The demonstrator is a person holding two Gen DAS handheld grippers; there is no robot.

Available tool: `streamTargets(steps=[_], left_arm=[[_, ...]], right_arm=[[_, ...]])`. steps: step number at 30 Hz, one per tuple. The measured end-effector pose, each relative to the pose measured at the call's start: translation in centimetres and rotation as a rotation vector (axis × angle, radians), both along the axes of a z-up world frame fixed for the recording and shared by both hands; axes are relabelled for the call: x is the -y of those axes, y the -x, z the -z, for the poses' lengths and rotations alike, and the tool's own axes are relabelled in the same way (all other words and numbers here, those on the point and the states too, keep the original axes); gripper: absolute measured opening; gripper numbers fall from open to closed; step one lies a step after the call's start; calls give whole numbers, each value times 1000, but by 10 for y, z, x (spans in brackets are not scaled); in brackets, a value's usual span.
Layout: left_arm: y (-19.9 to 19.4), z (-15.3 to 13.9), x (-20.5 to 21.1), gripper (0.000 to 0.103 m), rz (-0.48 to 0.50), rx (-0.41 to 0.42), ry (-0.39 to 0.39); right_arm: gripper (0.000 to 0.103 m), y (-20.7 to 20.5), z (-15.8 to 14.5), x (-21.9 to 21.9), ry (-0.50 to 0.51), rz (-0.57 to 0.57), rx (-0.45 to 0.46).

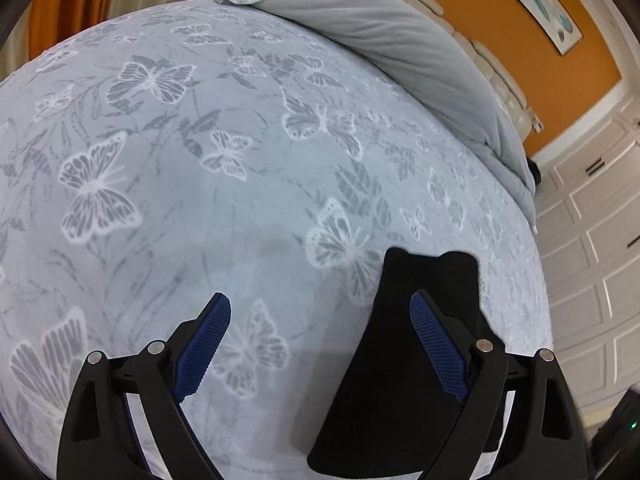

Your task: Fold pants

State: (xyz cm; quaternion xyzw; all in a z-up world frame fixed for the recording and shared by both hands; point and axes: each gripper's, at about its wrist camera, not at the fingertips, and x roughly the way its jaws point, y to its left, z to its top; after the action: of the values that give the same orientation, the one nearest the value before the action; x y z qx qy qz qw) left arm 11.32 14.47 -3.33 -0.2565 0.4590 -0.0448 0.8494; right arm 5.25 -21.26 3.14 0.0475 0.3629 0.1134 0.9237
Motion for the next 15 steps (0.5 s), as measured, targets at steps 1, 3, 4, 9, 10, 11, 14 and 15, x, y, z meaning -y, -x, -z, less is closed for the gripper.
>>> streamTargets(steps=[1, 3, 4, 9, 10, 11, 14, 15], left_arm=[[-1, 2, 3, 89, 9, -9, -7], [-1, 7, 8, 89, 41, -24, -27], [-1, 9, 9, 89, 47, -33, -38], [-4, 13, 9, 89, 105, -63, -41], [-4, 14, 7, 89, 104, -68, -43], [-4, 14, 5, 89, 102, -70, -41], [-1, 8, -14, 89, 58, -57, -16], [0, 5, -21, 89, 42, -52, -14]], right_arm=[[57, -14, 4, -5, 37, 1, -11], [57, -34, 20, 0, 110, 81, -77], [59, -39, 31, 8, 102, 117, -110], [62, -52, 110, 53, -187, 131, -332], [50, -48, 111, 53, -205, 122, -316], [27, -49, 109, 48, -228, 93, -321], [16, -44, 73, 23, -286, 38, -268], [16, -46, 55, 8, -344, -3, -242]])
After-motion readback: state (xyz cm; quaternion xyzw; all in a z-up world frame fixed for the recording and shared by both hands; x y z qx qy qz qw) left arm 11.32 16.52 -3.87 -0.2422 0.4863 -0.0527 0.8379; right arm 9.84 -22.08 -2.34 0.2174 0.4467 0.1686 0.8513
